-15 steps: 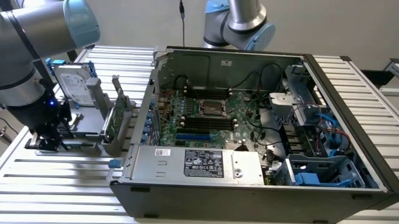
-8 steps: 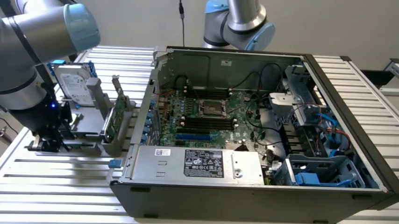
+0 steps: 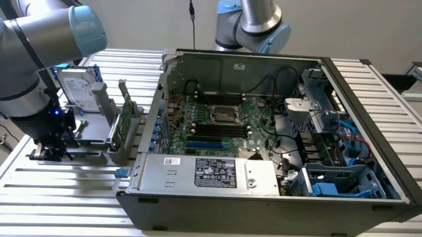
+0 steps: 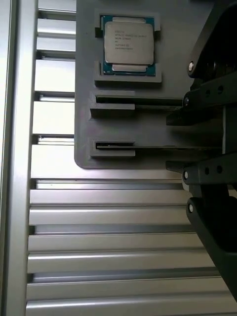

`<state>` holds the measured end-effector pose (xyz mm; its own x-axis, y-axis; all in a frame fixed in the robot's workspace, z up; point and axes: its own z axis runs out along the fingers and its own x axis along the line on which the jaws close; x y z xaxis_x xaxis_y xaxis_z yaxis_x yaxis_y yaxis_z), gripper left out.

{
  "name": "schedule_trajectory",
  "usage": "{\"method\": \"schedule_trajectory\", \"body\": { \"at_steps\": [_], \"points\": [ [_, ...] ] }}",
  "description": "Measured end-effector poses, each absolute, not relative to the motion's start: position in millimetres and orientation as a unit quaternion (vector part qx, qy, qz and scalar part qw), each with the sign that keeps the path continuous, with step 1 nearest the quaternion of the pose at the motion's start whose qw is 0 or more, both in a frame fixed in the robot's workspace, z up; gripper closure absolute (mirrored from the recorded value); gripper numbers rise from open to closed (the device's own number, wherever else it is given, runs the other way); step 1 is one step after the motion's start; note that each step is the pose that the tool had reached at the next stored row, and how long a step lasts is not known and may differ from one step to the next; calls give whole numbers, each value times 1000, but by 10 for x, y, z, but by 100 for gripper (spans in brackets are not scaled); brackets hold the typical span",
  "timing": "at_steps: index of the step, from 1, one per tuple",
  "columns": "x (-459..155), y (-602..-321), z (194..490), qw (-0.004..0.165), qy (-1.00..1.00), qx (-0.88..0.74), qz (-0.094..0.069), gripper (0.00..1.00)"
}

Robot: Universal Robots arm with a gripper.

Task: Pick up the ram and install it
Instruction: 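Pick up the ram and move it above insertion slot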

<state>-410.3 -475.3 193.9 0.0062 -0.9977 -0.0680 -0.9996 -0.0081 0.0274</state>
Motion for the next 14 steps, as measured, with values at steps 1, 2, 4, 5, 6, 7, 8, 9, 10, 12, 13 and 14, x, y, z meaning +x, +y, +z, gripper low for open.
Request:
{"method": "schedule_trajectory", "body": {
  "at_steps": [1,2,4,5,6,7,8,9,10,12,13,14],
  "points": [
    [-4103,-4753,1939,14,704,-709,34,58],
    [-4103,-4753,1938,14,704,-709,34,58],
    [-4102,-4753,1937,14,704,-709,33,58],
    [-4102,-4753,1938,14,704,-709,33,58],
    [-4102,-4754,1938,14,704,-709,33,58],
    [-4102,-4756,1938,13,704,-709,33,58],
    [-4102,-4758,1938,13,704,-709,33,58],
    [-4102,-4761,1938,13,704,-709,33,58],
    [-4101,-4764,1939,13,704,-709,33,58],
    [-4096,-4769,1938,13,704,-709,33,58],
    [-4094,-4771,1938,13,704,-709,33,58],
    [-4090,-4772,1937,13,704,-709,33,58]
  ]
}}
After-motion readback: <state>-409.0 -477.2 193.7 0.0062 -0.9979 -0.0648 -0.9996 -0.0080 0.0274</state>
